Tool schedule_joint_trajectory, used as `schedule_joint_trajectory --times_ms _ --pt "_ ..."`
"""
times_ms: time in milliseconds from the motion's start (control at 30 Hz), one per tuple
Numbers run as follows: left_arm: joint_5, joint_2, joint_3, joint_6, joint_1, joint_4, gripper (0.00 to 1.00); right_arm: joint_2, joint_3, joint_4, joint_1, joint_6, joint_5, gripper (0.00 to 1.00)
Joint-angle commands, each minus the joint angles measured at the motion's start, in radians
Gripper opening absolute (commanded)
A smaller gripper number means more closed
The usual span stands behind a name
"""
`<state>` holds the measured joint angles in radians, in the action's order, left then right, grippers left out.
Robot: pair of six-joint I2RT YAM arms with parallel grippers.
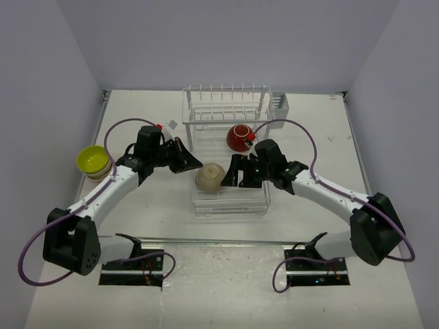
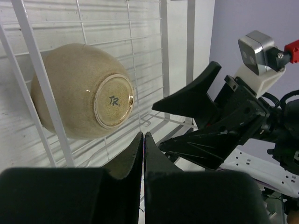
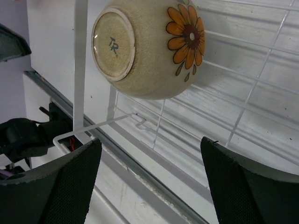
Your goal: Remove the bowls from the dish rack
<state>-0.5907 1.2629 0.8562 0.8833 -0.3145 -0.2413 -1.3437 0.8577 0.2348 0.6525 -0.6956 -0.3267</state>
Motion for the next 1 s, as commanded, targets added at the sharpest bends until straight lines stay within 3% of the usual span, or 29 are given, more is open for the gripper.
schedule_joint_trajectory --times_ms 0,167,500,967 --pt "0.009 0.018 0.029 0.029 -0.021 0.043 0.00 -0.052 -0.006 -0.138 -0.024 -0.018 -0.101 0.89" --pt "0.023 0.049 0.035 0.028 -0.032 0.046 0.00 -0.136 0.004 -0.215 -0.048 -0.008 -0.141 0.95" --pt "0.058 0.115 0.076 0.011 -0.046 0.050 0.00 -0.274 0.053 -0.296 -0.103 0.004 -0.172 0.95" --pt "0.123 0.177 0.130 -0.023 -0.061 -0.072 0.00 -0.313 0.053 -0.374 -0.103 -0.056 -0.230 0.94"
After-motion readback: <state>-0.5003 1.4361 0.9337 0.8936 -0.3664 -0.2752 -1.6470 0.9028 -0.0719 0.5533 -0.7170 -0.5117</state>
